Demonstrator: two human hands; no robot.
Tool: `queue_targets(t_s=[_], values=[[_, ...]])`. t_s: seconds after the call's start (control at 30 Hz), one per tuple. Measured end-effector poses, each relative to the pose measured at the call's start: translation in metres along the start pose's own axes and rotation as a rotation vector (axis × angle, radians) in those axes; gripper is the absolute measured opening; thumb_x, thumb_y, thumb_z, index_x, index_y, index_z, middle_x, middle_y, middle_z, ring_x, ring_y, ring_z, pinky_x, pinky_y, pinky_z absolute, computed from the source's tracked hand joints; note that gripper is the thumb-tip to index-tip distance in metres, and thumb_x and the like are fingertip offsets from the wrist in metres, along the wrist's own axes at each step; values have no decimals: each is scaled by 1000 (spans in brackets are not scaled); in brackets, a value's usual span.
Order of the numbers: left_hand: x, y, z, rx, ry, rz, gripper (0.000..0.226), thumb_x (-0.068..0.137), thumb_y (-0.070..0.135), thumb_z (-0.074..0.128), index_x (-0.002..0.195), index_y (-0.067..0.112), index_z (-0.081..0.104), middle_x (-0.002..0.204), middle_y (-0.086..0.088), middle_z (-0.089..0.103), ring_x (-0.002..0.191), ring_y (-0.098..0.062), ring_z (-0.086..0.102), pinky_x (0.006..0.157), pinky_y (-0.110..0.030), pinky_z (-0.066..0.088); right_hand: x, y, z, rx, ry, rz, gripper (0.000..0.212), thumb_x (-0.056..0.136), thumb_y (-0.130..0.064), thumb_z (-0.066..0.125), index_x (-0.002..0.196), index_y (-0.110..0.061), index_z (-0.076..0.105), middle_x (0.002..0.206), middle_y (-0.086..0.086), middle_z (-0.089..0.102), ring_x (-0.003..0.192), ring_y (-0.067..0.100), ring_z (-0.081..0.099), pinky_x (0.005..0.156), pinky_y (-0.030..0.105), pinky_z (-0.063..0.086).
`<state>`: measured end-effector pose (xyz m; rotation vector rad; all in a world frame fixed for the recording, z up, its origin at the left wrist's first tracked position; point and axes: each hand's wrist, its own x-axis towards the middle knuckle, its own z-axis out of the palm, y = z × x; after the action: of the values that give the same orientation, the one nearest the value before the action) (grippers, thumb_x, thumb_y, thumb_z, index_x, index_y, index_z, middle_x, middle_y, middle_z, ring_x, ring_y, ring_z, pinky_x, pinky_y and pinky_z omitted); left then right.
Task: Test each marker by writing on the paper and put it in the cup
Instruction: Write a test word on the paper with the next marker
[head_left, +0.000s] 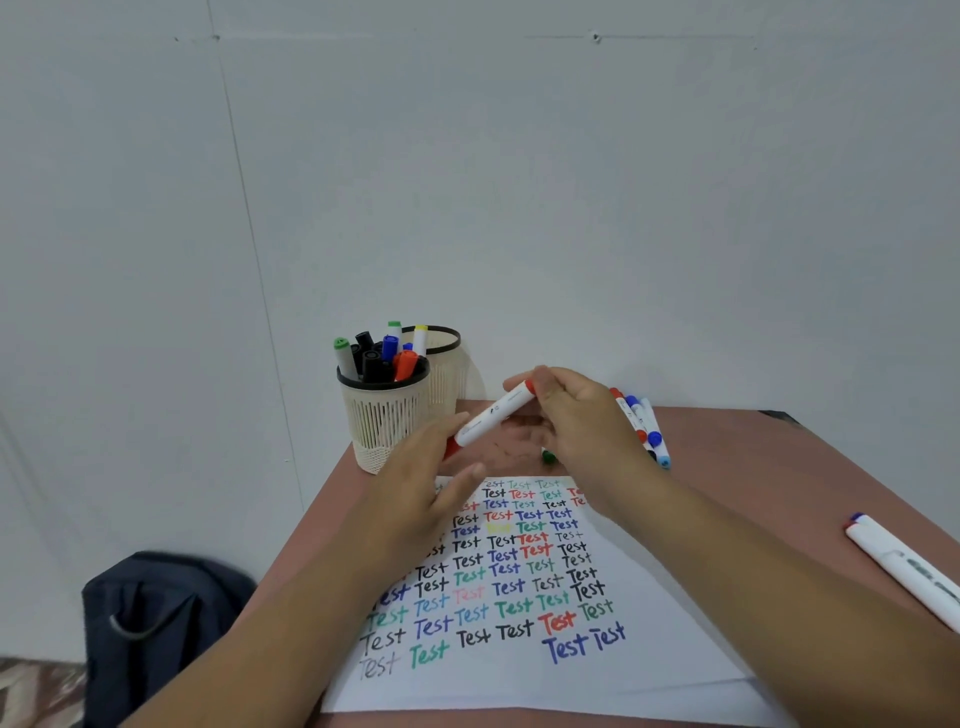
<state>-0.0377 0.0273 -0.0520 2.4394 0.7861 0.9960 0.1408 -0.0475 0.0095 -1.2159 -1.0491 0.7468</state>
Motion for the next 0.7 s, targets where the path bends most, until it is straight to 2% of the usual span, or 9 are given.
queue_targets(t_s=[0.1, 0.2, 0.27, 0.4, 0.5, 0.57, 0.63, 0.7], values=[[-2, 3, -2, -29, 64, 16, 25, 102, 45, 45, 127, 47, 47, 96, 19, 56, 92, -4, 54, 73, -15, 42, -9, -5, 7, 208, -35, 60, 35, 109, -30, 48, 109, -3, 71, 101, 16, 78, 96, 25, 77, 79, 29, 63], [-4, 6, -3, 1, 98, 8, 14, 102, 45, 41, 114, 46, 49, 80, 12, 55, 81, -8, 54, 63, -18, 39, -15, -3, 9, 266, -86, 68, 35, 109, -30, 48, 109, -1, 69, 108, 20, 76, 99, 29, 76, 80, 32, 64], [-5, 8, -3, 8, 74, 2, 18, 102, 45, 41, 117, 45, 50, 78, 11, 58, 81, -7, 56, 61, -18, 40, -17, 0, 8, 238, -96, 52, 33, 107, -30, 52, 109, -2, 68, 105, 19, 76, 93, 25, 77, 80, 32, 63], [-9, 13, -5, 13, 62, -15, 27, 102, 36, 50, 124, 30, 63, 71, 8, 61, 81, -7, 59, 64, -15, 45, -18, 7, 4, 138, -57, 42, 21, 100, -20, 64, 106, -1, 68, 96, 22, 75, 79, 17, 73, 76, 27, 63], [-10, 15, -8, 48, 65, -39, 27, 101, 38, 54, 124, 35, 66, 68, 6, 63, 78, -6, 60, 62, -14, 45, -18, 11, 1, 103, -34, 43, 18, 101, -17, 63, 105, -2, 70, 86, 15, 75, 77, 18, 74, 72, 25, 62], [-11, 19, -11, 19, 66, -66, 29, 99, 39, 56, 127, 42, 64, 66, 6, 64, 70, -2, 60, 61, -11, 45, -19, 10, 1, 69, -26, 29, 17, 101, -18, 63, 106, -3, 70, 91, 16, 76, 80, 19, 75, 76, 27, 63], [-12, 22, -14, 5, 45, -75, 29, 97, 43, 57, 126, 42, 64, 65, 6, 63, 64, 1, 59, 61, -11, 45, -21, 8, 1, 22, -26, 7, 17, 102, -20, 62, 106, -6, 70, 94, 15, 77, 83, 21, 76, 81, 32, 63], [-11, 25, -16, -1, 2, -96, 36, 91, 54, 59, 125, 44, 60, 68, 3, 62, 64, 1, 58, 61, -11, 45, -21, 6, 2, -16, 6, -13, 16, 105, -22, 58, 106, -9, 68, 93, 12, 77, 83, 21, 76, 80, 37, 63]])
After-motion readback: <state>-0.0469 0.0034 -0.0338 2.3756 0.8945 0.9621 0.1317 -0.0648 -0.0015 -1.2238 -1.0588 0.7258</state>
